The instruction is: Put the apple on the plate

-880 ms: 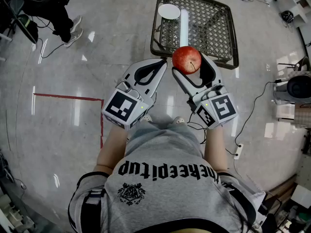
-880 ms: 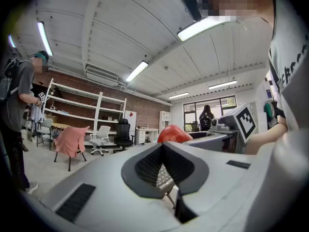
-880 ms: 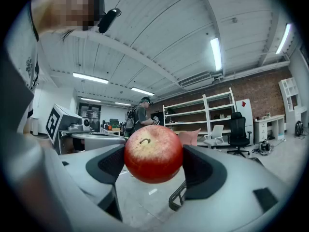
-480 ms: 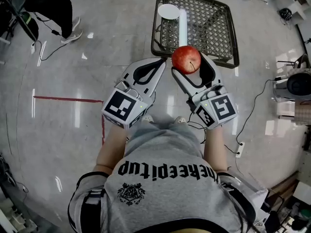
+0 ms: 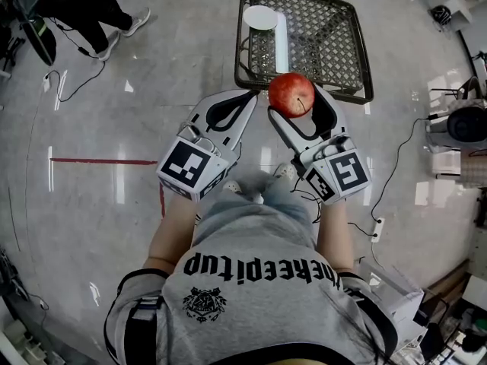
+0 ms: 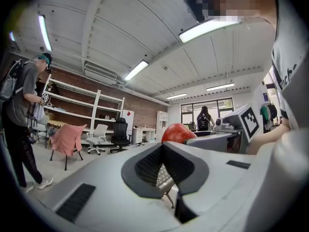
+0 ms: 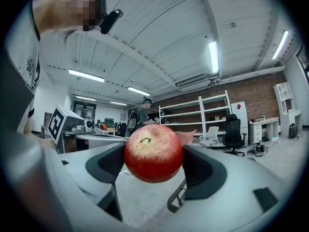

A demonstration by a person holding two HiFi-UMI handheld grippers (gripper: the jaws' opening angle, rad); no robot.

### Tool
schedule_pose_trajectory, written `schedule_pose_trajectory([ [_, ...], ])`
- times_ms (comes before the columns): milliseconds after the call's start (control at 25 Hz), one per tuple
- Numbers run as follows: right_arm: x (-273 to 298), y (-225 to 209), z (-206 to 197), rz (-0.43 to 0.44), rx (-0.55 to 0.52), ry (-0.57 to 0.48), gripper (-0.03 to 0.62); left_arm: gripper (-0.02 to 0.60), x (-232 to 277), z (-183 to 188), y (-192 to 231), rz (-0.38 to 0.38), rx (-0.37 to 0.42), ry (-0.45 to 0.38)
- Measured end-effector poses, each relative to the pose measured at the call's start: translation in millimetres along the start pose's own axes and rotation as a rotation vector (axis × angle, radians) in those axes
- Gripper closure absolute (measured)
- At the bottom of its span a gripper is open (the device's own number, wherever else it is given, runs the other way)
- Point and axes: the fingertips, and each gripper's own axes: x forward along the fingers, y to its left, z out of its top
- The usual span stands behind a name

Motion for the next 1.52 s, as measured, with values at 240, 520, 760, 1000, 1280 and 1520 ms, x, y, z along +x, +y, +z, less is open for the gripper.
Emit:
schedule_pose_trajectory([
  [240, 8.5, -27.8, 2.3, 0.016, -0.028, 0.009, 0.204, 0.571, 23.5, 3.4, 8.7, 0.031, 0.001, 0.004],
  [520, 22.2, -74.6, 13.9, 0.105, -0.042, 0.028, 0.206, 0.569, 76.5, 16.0, 13.9, 0.075, 0.012, -0.002],
  [760, 34.9, -119.8, 17.0, 0.161, -0.052, 0.034, 0.209, 0.569, 123.9, 19.1, 21.2, 0.119, 0.009, -0.007],
  [1000, 38.8, -161.0, 17.9, 0.214, -0.051, 0.038, 0.208, 0.569, 165.4, 20.1, 22.5, 0.169, 0.012, 0.006],
  [1280, 43.8, -202.5, 14.8, 0.268, -0.045, 0.041, 0.209, 0.569, 206.6, 16.5, 20.9, 0.213, 0.005, 0.016],
  [1520, 47.5, -227.8, 11.1, 0.319, -0.041, 0.044, 0.209, 0.569, 231.1, 15.0, 23.9, 0.271, -0.014, 0.011],
])
